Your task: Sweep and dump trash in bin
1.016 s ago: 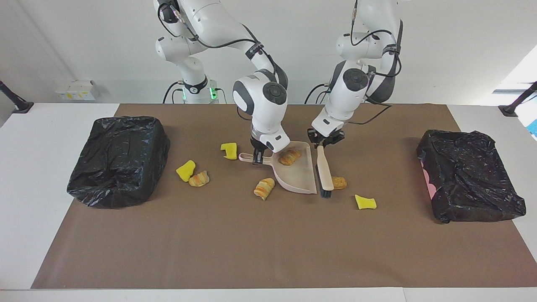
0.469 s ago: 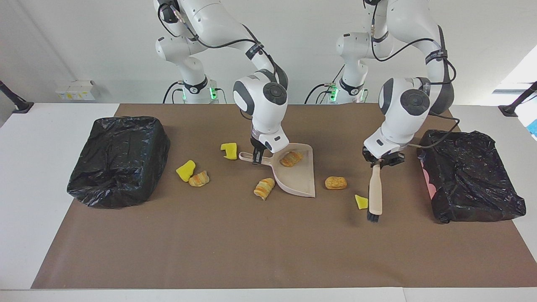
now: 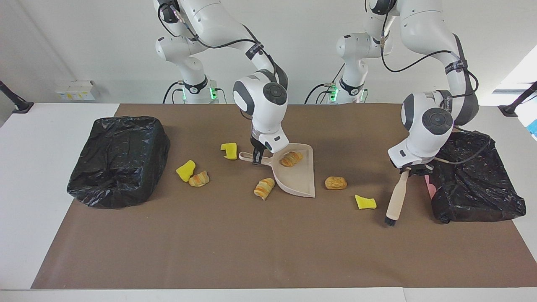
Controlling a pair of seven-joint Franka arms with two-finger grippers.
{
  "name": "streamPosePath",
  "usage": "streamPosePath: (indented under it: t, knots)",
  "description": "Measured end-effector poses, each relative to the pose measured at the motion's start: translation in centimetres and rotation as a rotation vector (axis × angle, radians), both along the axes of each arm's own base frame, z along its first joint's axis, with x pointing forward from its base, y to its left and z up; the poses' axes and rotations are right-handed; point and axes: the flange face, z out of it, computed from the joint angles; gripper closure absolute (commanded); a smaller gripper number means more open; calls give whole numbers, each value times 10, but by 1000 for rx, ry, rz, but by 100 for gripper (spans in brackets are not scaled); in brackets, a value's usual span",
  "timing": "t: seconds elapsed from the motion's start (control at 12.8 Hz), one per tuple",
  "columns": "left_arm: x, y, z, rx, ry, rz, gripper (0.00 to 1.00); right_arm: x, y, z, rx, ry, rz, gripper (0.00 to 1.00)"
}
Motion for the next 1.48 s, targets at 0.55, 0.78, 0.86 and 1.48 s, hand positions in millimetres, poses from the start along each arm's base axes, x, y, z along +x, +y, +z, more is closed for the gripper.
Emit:
streamPosePath:
  t: [0.55,0.78,0.86,1.48]
  knots:
    - [-63,-63,-21,-100,98,-30,100,-1,1,0,-2,-5,-31,100]
    - [-96,-118,-23,-128,108,28,100,-1,1,0,-2,-5,-32,100]
    - [-104,-137,-22,-142,110,47,100,-1,1,0,-2,-5,-32,100]
    - [-150,-243,-17,-176,85,170,100,-1,1,0,-2,-5,-34,100]
